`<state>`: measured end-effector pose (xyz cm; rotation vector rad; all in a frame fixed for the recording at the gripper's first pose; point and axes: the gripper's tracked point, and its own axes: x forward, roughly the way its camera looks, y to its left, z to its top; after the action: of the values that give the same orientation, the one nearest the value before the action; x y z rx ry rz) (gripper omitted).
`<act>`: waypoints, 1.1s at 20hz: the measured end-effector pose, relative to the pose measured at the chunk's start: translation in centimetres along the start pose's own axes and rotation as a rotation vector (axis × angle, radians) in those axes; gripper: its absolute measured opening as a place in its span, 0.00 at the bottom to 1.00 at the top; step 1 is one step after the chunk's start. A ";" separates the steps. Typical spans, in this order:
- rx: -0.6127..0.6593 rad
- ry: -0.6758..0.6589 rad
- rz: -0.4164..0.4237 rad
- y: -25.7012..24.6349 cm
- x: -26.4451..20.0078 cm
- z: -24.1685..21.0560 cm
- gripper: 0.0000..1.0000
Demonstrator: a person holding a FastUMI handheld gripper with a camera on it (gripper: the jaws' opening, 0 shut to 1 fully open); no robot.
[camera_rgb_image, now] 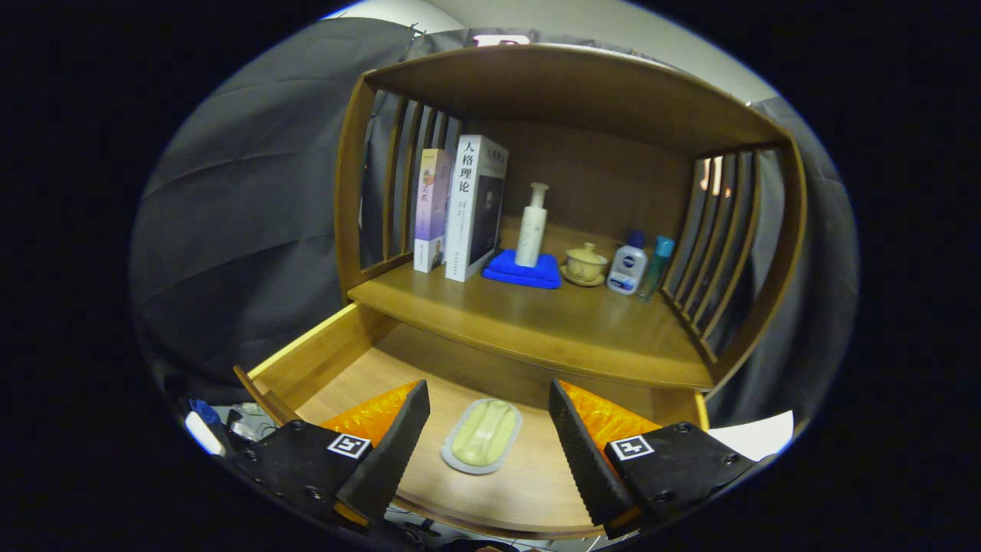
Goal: Pull open the drawer, take out the items inside it, and place them on the countertop above the cabinet.
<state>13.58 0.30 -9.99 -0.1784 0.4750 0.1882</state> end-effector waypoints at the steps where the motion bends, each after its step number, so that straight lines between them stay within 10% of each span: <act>1: 0.003 0.025 0.008 0.0 0.8 -0.2 0.97; 13: -0.055 0.404 0.040 -1.4 8.4 -7.3 0.94; 22: 0.033 0.634 0.146 0.5 10.6 -10.9 0.54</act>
<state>18.00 -0.05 -24.56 -0.1692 1.1232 0.2667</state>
